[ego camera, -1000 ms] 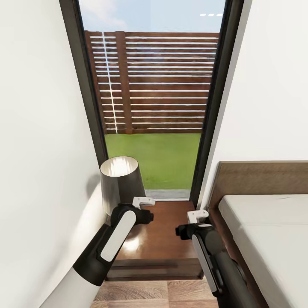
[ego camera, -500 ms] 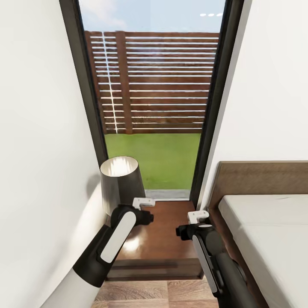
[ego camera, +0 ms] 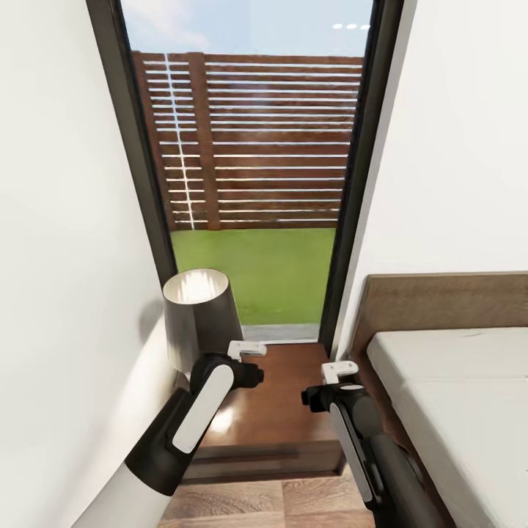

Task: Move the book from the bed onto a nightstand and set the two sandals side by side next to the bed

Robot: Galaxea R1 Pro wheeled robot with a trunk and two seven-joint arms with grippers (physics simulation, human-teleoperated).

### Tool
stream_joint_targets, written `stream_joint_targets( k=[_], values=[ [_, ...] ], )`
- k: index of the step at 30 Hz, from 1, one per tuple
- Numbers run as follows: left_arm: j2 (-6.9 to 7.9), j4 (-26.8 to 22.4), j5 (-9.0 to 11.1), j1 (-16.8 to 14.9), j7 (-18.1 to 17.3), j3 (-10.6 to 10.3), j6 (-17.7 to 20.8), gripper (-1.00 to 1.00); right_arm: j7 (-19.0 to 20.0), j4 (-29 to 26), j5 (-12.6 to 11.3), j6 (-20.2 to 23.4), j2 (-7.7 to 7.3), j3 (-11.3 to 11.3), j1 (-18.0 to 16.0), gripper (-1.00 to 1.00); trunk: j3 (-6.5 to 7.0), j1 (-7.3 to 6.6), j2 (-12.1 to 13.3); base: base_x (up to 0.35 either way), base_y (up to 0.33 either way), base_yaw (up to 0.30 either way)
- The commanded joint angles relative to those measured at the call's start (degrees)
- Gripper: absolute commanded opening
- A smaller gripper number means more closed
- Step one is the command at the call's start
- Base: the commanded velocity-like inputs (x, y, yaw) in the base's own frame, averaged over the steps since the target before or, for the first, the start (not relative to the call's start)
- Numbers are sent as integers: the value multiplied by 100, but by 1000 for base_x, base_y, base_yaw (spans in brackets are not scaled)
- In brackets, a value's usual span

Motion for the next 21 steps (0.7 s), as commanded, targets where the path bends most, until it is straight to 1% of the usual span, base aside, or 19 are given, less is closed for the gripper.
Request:
stream_joint_targets(
  k=[1,21],
  values=[
    [0,-5,55,-4,60,-5,13,100,-24,-3,-5,26,0,5,-5,100,-6,0,-3,0,0,-116],
    [-10,-5,55,1,60,-15,13,100,-24,16,12,26,0,16,-5,100,-6,0,-3,0,0,-115]
  ],
)
